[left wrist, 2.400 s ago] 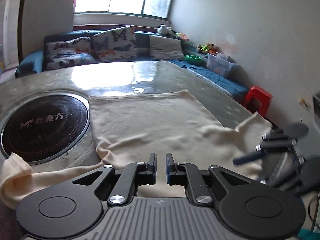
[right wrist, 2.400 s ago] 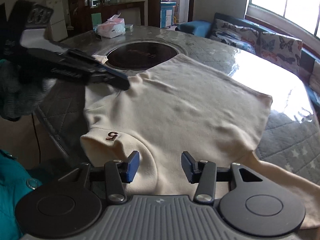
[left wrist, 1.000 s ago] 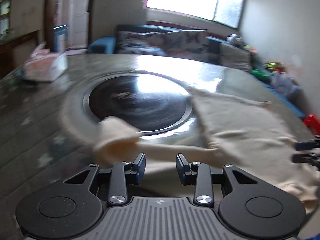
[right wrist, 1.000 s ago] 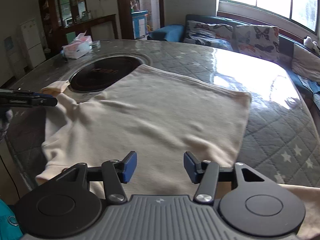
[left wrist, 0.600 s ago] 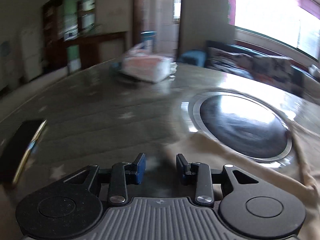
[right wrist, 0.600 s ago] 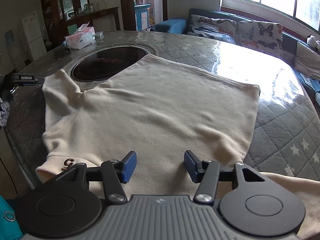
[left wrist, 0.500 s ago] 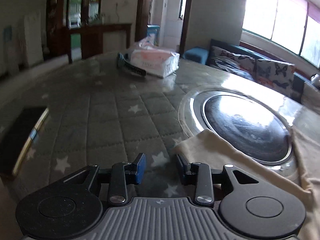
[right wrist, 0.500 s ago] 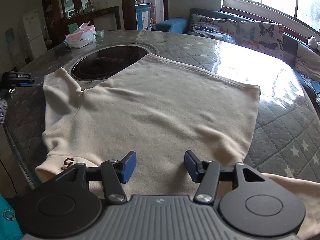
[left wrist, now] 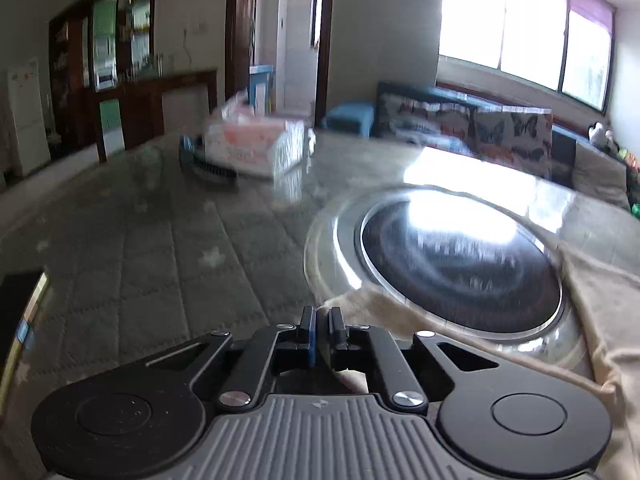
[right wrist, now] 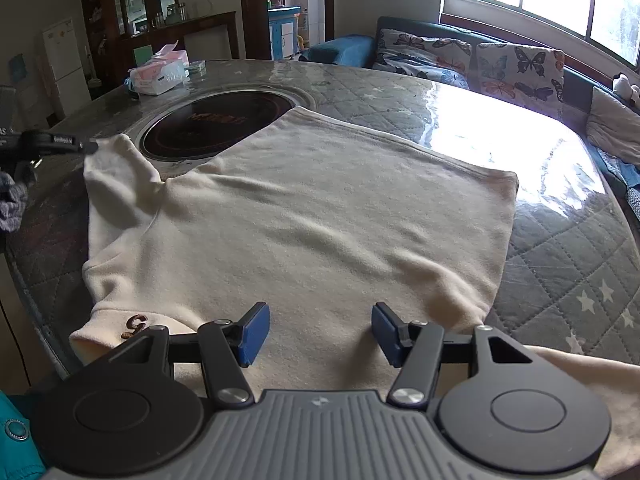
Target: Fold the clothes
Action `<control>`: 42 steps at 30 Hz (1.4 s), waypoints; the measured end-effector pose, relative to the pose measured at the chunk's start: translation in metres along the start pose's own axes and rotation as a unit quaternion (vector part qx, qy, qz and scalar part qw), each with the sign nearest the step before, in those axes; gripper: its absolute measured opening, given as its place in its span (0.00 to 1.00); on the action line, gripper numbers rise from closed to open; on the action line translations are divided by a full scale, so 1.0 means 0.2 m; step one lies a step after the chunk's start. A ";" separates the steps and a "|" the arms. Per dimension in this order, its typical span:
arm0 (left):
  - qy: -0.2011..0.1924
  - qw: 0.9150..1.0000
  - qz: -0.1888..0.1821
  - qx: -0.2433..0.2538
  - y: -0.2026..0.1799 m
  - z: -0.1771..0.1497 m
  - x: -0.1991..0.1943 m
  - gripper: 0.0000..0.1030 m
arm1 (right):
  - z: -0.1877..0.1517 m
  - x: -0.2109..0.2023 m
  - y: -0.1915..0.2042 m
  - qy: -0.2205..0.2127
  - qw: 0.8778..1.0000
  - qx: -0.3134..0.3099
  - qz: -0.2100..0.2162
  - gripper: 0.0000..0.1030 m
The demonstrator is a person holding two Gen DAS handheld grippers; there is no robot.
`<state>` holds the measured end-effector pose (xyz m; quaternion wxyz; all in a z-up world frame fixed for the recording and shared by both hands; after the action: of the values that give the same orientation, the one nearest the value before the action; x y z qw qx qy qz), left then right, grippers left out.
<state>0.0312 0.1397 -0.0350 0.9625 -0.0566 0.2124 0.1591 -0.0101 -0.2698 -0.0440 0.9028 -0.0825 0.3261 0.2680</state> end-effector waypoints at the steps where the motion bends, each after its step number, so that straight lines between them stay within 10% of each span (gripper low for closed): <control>1: 0.002 1.000 0.000 -0.002 0.00 0.00 0.00 0.07 | 0.00 0.00 0.00 0.000 1.000 -0.001 0.000 0.56; 5: 0.025 0.999 0.005 -0.023 0.04 -0.03 0.02 0.12 | 0.00 0.01 0.01 -0.001 1.000 -0.005 0.001 0.57; 9: 0.032 0.998 0.008 -0.056 0.08 -0.04 -0.05 0.52 | 0.01 -0.01 0.01 -0.005 1.000 -0.006 0.003 0.56; 17: 0.043 0.997 -0.007 -0.059 0.05 -0.07 -0.05 0.50 | 0.04 -0.03 0.03 -0.017 1.000 -0.011 0.009 0.56; 24: 0.041 0.996 0.001 -0.080 0.07 -0.07 -0.03 0.05 | 0.04 -0.04 0.06 -0.018 1.000 -0.013 0.013 0.57; 36: 0.025 0.994 0.000 -0.110 0.12 -0.06 -0.14 0.09 | 0.02 -0.03 0.11 -0.012 0.999 -0.024 0.024 0.56; 39: 0.029 0.993 0.001 -0.116 0.11 -0.06 -0.14 0.40 | 0.05 -0.04 0.16 -0.021 0.998 -0.026 0.044 0.56; 42: 0.033 0.993 0.004 -0.117 0.10 -0.07 -0.14 0.44 | 0.06 -0.03 0.22 -0.018 0.997 -0.040 0.065 0.56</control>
<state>-0.0041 0.1478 -0.0368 0.9409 -0.1736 0.2245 0.1850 -0.0311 -0.2303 -0.0297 0.8851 -0.0925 0.3033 0.3406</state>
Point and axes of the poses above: each gripper's, at about its wrist camera, not at the fingertips, and x roughly the way its jaws point, y to its left, z to its top, the point moved 6 cm from there along x, roughly the way its jaws point, and after that the axes turned 9 degrees about -y, right-handed, at the moved point
